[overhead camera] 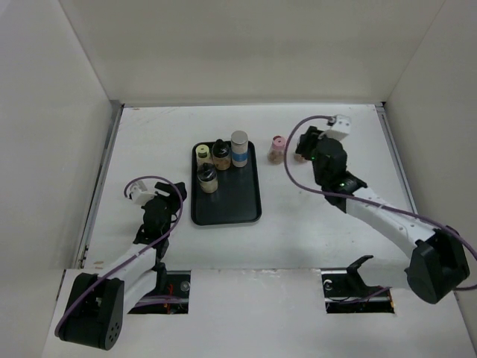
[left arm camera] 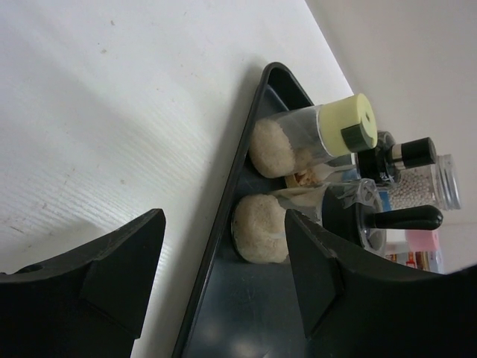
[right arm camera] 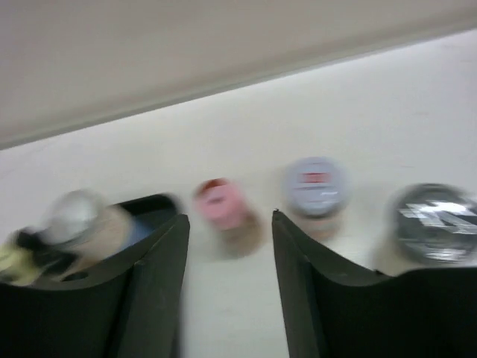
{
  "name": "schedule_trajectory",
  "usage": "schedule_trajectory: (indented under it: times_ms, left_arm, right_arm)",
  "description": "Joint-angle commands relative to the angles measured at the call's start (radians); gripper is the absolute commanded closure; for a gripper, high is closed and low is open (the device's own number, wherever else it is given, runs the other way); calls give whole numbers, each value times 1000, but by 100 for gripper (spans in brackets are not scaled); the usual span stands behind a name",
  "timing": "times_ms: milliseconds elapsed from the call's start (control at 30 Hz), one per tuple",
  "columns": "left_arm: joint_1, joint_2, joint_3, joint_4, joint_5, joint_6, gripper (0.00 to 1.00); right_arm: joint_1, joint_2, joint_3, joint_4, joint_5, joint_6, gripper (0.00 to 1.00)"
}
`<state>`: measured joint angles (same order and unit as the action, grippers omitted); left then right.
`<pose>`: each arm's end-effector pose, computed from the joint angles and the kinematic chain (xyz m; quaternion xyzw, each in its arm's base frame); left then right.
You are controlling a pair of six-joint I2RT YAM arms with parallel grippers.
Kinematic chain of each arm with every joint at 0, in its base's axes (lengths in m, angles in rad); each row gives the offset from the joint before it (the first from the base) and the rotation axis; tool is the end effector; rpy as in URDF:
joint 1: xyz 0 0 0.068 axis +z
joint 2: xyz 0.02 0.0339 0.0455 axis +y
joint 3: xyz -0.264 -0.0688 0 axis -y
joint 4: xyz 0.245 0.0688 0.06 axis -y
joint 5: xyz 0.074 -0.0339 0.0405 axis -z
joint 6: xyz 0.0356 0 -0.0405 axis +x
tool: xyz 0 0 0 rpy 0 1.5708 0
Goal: Organize the condiment bottles
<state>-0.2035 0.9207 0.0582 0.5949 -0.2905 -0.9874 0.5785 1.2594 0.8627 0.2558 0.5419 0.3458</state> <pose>0.1680 -0.0243 0.1480 -0.3817 0.6936 -0.2413 0.5613 0.2543 0.1441 0.3108 0.0898 0.7430 0.1007 0.6555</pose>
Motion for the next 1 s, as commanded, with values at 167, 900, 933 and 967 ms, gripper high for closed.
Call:
schedule_trajectory:
  times_ms: [167, 900, 933, 967]
  left_arm:
    - [-9, 15, 15, 40, 7, 4, 36]
    - [-10, 10, 15, 46, 10, 12, 35]
    - [-15, 10, 17, 46, 5, 13, 35]
    - [-17, 13, 19, 46, 2, 15, 35]
  right_arm:
    - [-272, -3, -27, -148, 119, -18, 4]
    - [-363, 284, 118, -171, -39, 4, 18]
    - [-365, 284, 116, -174, -45, 7, 20]
    - [-368, 284, 116, -178, -45, 12, 25]
